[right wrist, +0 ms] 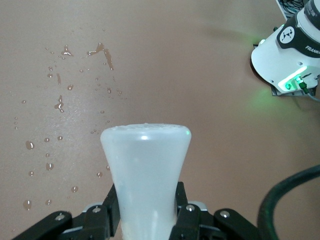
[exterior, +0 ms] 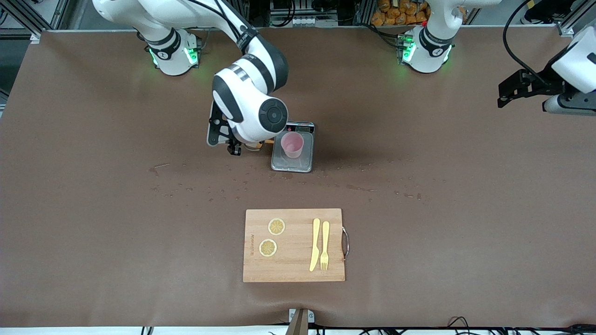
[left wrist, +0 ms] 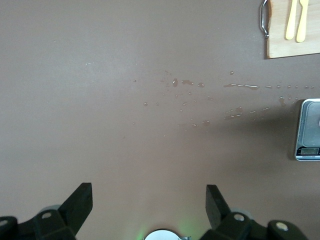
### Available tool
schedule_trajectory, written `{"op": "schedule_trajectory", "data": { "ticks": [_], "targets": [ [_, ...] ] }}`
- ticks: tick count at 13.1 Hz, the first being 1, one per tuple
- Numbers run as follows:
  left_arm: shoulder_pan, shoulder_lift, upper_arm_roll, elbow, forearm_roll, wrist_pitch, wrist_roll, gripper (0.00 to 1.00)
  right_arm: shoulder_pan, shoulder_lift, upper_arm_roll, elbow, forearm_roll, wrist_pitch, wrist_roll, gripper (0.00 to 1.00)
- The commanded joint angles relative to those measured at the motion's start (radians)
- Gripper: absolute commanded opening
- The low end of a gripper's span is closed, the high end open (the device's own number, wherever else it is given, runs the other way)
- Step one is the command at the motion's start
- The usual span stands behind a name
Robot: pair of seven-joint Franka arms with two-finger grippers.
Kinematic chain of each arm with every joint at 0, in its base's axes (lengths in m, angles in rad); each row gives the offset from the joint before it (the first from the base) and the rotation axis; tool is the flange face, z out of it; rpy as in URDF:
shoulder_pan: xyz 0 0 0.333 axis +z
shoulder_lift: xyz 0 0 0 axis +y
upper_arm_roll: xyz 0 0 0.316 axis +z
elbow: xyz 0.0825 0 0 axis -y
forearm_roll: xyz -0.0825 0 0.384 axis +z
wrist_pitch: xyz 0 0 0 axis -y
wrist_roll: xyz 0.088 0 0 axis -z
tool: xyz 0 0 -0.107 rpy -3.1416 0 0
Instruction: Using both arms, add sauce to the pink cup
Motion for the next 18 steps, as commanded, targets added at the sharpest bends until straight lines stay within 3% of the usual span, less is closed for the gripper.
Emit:
{"op": "schedule_trajectory", "data": {
  "ticks": [1, 2, 3, 5, 10, 13, 18],
  "targets": [
    [0.008, -0.018, -0.031, -0.006, 0.013, -0.015, -0.019, 1.0, 0.015, 0.038, -0.005, 0.1, -0.015, -0.07, 0.047, 0.45],
    [0.005, -0.013, -0.031, -0.003, 0.016, -0.015, -0.014, 1.0, 0.015, 0.056, -0.005, 0.145, -0.003, -0.098, 0.047, 0.4],
    [0.007, -0.016, -0.032, -0.007, 0.016, -0.017, -0.01, 1.0, 0.009, 0.058, -0.005, 0.161, 0.013, -0.104, 0.045, 0.28],
    [0.007, -0.016, -0.037, -0.007, 0.019, -0.015, 0.039, 1.0, 0.004, 0.053, -0.003, 0.164, 0.016, -0.104, 0.036, 0.17],
    [0.007, -0.016, -0.037, -0.007, 0.021, -0.015, 0.043, 1.0, -0.012, 0.042, -0.003, 0.164, 0.031, -0.104, -0.01, 0.13],
    [0.007, -0.018, -0.037, -0.007, 0.021, -0.015, 0.043, 1.0, -0.048, 0.024, -0.003, 0.161, 0.089, -0.092, -0.074, 0.0],
    [0.007, -0.016, -0.037, -0.007, 0.021, -0.015, 0.044, 1.0, -0.133, -0.027, -0.003, 0.132, 0.219, -0.055, -0.238, 0.0]
  ]
}}
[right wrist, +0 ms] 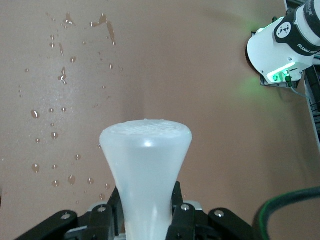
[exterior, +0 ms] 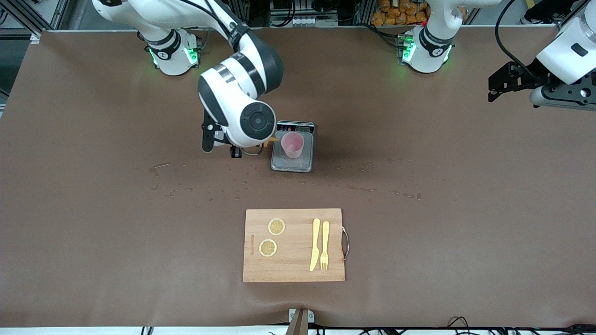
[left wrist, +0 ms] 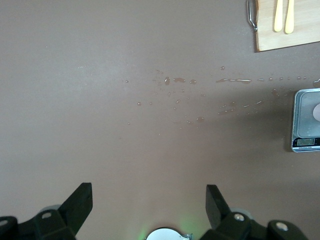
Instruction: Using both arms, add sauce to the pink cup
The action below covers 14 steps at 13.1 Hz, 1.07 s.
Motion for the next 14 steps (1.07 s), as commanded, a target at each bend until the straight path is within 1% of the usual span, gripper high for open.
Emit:
{"op": "schedule_trajectory", "data": {
  "ticks": [1, 2, 3, 5, 7, 11, 14],
  "targets": [
    [0.007, -0.011, -0.009, -0.004, 0.021, -0.01, 0.018, 1.0, -0.069, -0.047, 0.008, -0.015, 0.091, 0.015, -0.065, 0.0],
    [0.007, -0.011, -0.009, -0.004, 0.019, -0.01, 0.019, 1.0, -0.09, -0.052, 0.008, -0.016, 0.113, 0.035, -0.094, 0.0],
    [0.007, -0.011, -0.009, -0.004, 0.019, -0.01, 0.018, 1.0, -0.125, -0.052, 0.01, -0.018, 0.152, 0.052, -0.129, 0.0],
    [0.007, -0.011, -0.009, -0.004, 0.019, -0.01, 0.018, 1.0, -0.203, -0.059, 0.008, -0.019, 0.289, 0.084, -0.233, 0.0],
    [0.007, -0.011, -0.009, -0.004, 0.019, -0.01, 0.018, 1.0, -0.306, -0.056, 0.008, -0.027, 0.407, 0.089, -0.371, 0.0],
    [0.007, -0.01, -0.009, -0.003, 0.019, -0.009, 0.019, 1.0, -0.544, -0.047, 0.008, -0.128, 0.667, 0.092, -0.707, 0.0],
    [0.009, -0.008, -0.009, -0.003, 0.019, -0.009, 0.019, 1.0, -0.7, -0.029, 0.007, -0.211, 0.777, 0.069, -0.941, 0.0]
  ]
}}
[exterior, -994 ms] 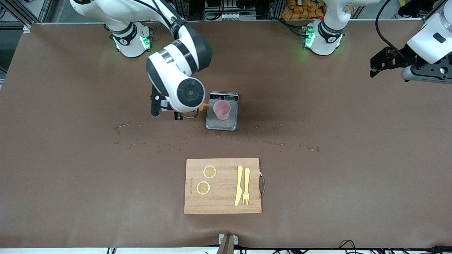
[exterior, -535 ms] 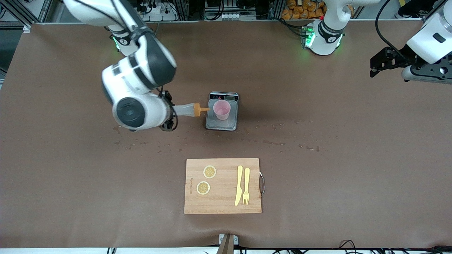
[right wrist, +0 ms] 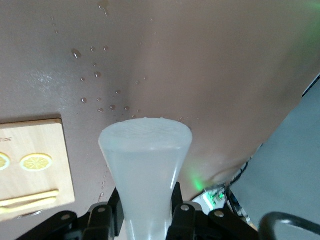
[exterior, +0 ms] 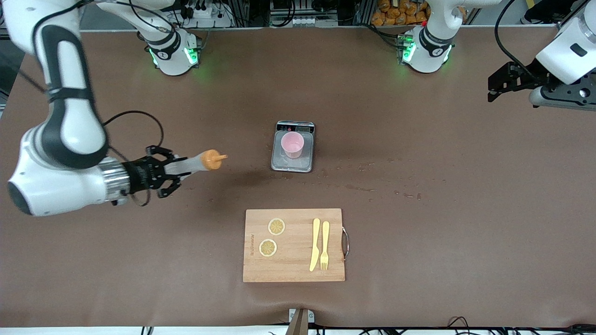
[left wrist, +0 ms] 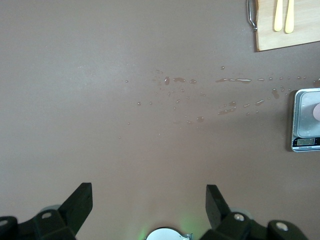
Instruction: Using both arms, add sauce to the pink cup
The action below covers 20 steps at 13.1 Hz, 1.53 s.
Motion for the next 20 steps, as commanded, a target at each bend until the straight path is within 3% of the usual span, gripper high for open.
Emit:
{"op": "schedule_trajectory", "data": {
  "ticks": [1, 4, 9, 11, 20],
  "targets": [
    [0.007, -0.008, -0.007, -0.002, 0.019, -0.009, 0.019, 1.0, -0.142, 0.018, 0.022, -0.084, 0.136, -0.037, -0.178, 0.0],
    [0.007, -0.008, -0.007, -0.002, 0.019, -0.009, 0.019, 1.0, -0.278, 0.131, 0.021, -0.086, 0.231, -0.145, -0.33, 0.0],
    [0.006, -0.008, -0.007, -0.002, 0.019, -0.009, 0.019, 1.0, -0.41, 0.268, 0.022, -0.089, 0.242, -0.224, -0.548, 0.0],
    [0.006, -0.007, -0.007, -0.003, 0.018, -0.009, 0.019, 1.0, -0.44, 0.329, 0.021, -0.089, 0.242, -0.232, -0.638, 0.0],
    [0.006, -0.007, -0.007, -0.003, 0.014, -0.009, 0.018, 1.0, -0.492, 0.404, 0.018, -0.088, 0.214, -0.229, -0.78, 0.0]
  ]
}}
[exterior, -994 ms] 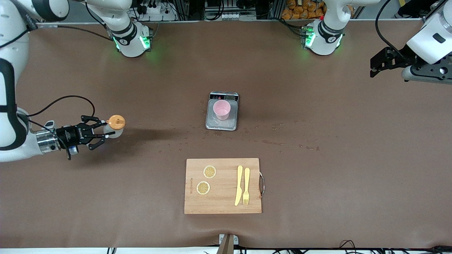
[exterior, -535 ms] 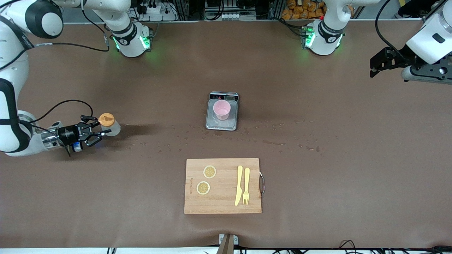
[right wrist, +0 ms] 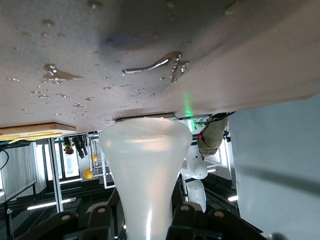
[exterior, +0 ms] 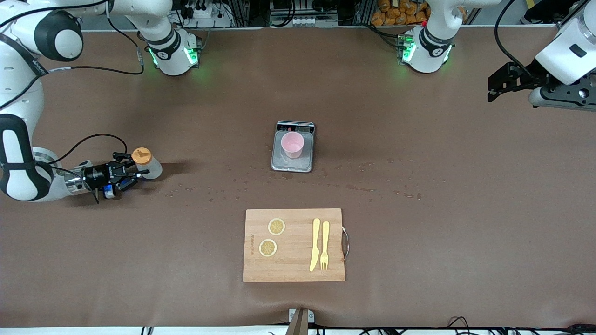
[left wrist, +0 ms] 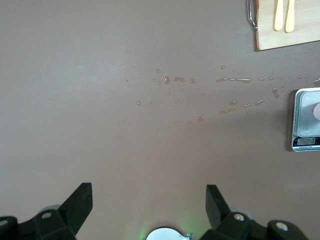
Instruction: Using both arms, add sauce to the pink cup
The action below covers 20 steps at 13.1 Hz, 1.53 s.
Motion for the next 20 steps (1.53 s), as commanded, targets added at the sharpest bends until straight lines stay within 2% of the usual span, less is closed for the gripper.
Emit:
{"op": "schedule_trajectory", "data": {
  "ticks": [1, 4, 11, 14, 20],
  "targets": [
    [0.005, -0.008, -0.006, -0.001, 0.014, -0.009, 0.018, 1.0, -0.043, 0.011, 0.018, 0.013, -0.012, -0.027, -0.028, 0.0],
    [0.004, -0.01, -0.006, -0.001, 0.011, -0.009, 0.018, 1.0, -0.051, 0.037, 0.018, 0.016, -0.052, -0.017, -0.098, 0.0],
    [0.004, -0.011, -0.008, -0.001, 0.013, -0.009, 0.018, 1.0, -0.048, 0.06, 0.017, 0.024, -0.069, 0.013, -0.123, 0.0],
    [0.004, -0.008, -0.006, -0.001, 0.013, -0.006, 0.018, 1.0, -0.049, 0.06, 0.018, 0.027, -0.089, 0.036, -0.137, 0.11],
    [0.005, -0.008, -0.006, -0.001, 0.013, -0.003, 0.019, 1.0, -0.049, 0.06, 0.017, 0.034, -0.089, 0.038, -0.137, 0.21]
  ]
}}
